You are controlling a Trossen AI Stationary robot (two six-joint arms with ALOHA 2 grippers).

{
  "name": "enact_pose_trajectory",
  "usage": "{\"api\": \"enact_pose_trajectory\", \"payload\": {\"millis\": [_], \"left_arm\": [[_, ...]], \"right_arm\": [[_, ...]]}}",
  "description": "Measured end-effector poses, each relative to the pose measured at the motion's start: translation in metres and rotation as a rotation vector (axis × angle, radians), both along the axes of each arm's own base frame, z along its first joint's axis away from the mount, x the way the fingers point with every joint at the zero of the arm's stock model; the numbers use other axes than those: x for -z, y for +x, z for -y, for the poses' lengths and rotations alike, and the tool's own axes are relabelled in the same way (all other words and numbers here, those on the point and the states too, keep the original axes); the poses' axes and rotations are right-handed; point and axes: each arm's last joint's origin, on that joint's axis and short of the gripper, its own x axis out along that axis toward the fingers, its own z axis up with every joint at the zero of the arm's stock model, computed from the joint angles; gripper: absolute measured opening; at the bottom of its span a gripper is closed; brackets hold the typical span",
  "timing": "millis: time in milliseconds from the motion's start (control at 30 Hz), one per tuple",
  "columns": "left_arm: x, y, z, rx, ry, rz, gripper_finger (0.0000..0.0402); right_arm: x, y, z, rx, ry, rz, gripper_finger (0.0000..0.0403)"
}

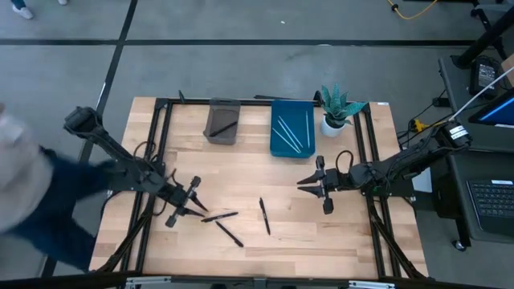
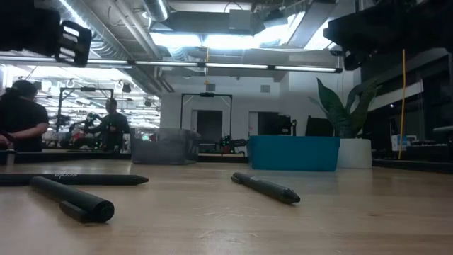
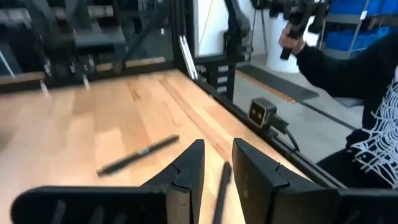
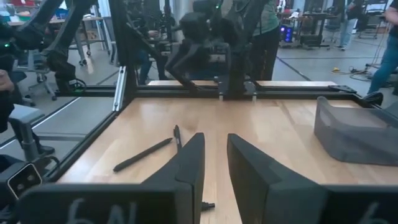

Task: Sort pens & pencils
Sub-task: Put the black pen into the black bin

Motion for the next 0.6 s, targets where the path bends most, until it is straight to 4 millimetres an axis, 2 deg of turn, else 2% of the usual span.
{"api": "enact_pose_trajectory", "payload": {"millis": [167,300,433,600], "left_arm": [[0.0,0.018,0.013,-0.008,0.017,-0.083,0.0076],[0.001,0.035,0.025,-0.008,0.105,-0.188,0.0076],[0.005,0.044,0.032,-0.005,0.165,-0.249,0.0076],[-0.001,0.05,0.036,-0.013,0.119,-0.254,0.0076]], "right_arm": [[-0.005,0.001,-0.003,0.014,0.004,0.016,0.0071],[-0.01,0.008,-0.007,0.008,-0.022,0.021,0.0071],[-0.007,0.014,-0.009,0.022,-0.034,-0.011,0.0071],[-0.005,0.018,-0.011,0.025,-0.02,-0.027,0.0071]]}}
